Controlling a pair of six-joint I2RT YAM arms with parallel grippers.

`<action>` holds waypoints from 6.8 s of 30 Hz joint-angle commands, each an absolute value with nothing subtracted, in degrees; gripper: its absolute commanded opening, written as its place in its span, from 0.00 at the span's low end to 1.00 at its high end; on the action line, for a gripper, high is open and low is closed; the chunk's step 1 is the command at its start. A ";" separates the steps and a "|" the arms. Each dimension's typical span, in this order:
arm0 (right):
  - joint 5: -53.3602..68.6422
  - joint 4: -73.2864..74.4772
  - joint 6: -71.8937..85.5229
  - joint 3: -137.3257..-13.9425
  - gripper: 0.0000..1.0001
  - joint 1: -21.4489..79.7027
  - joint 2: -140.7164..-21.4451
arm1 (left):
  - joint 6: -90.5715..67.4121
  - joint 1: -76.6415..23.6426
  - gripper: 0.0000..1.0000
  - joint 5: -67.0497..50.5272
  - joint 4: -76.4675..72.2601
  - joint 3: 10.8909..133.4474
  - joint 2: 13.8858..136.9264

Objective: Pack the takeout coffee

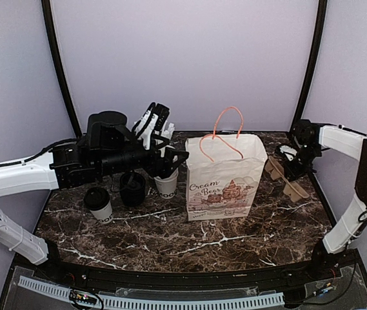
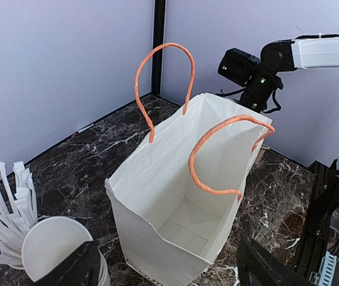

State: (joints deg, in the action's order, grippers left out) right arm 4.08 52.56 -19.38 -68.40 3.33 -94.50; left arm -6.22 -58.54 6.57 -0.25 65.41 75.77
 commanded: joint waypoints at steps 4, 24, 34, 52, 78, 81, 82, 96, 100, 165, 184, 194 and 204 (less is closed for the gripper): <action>4.12 52.08 -20.30 -73.32 0.17 3.52 -84.42 | -5.11 -57.28 0.82 6.57 -0.33 66.82 75.15; 2.23 45.87 -22.41 -58.78 0.44 1.52 -85.61 | -6.41 -56.61 0.82 5.66 1.40 66.49 75.91; 5.31 45.34 -26.01 -57.91 0.34 1.42 -86.77 | -6.92 -56.38 0.82 4.60 0.60 65.83 76.72; 6.41 46.63 -24.13 -59.67 0.19 0.88 -91.84 | -7.50 -55.83 0.82 3.90 0.18 64.57 76.29; 18.97 52.99 -26.13 -96.71 0.11 6.50 -76.98 | -12.19 -51.91 0.82 0.09 1.76 67.18 77.57; 25.59 50.19 -24.32 -101.88 0.11 8.53 -76.67 | -13.81 -51.23 0.82 -2.45 2.16 68.36 78.50; 28.85 49.09 -23.58 -102.58 0.11 9.26 -76.44 | -14.33 -51.19 0.82 -2.92 2.31 68.72 78.80; 45.94 32.54 -17.18 -97.31 0.13 22.32 -78.14 | -18.29 -50.69 0.82 -8.63 1.99 73.04 82.98; 45.17 31.56 -20.32 -94.89 0.12 25.52 -79.83 | -19.88 -50.39 0.82 -10.90 0.78 72.69 83.09; 21.09 39.82 -27.60 -77.06 0.08 34.11 -81.53 | -25.55 -49.55 0.84 -15.79 -13.40 65.01 79.95; -4.29 58.99 -28.32 -86.54 0.09 42.50 -91.16 | -23.91 -47.87 0.84 -10.69 -10.29 59.89 72.83; -4.77 58.54 -26.32 -93.10 0.13 42.63 -91.37 | -24.31 -47.80 0.84 -11.35 -10.37 60.89 74.78; -12.16 57.37 -24.89 -94.31 0.16 42.63 -93.87 | -24.94 -47.69 0.84 -11.52 -9.23 62.57 76.53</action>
State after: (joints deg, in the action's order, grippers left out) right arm -7.51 58.30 -25.80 -93.80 42.28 -92.95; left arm -24.67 -48.10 -11.11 -9.54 60.77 76.34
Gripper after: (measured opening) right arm 0.156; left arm 0.843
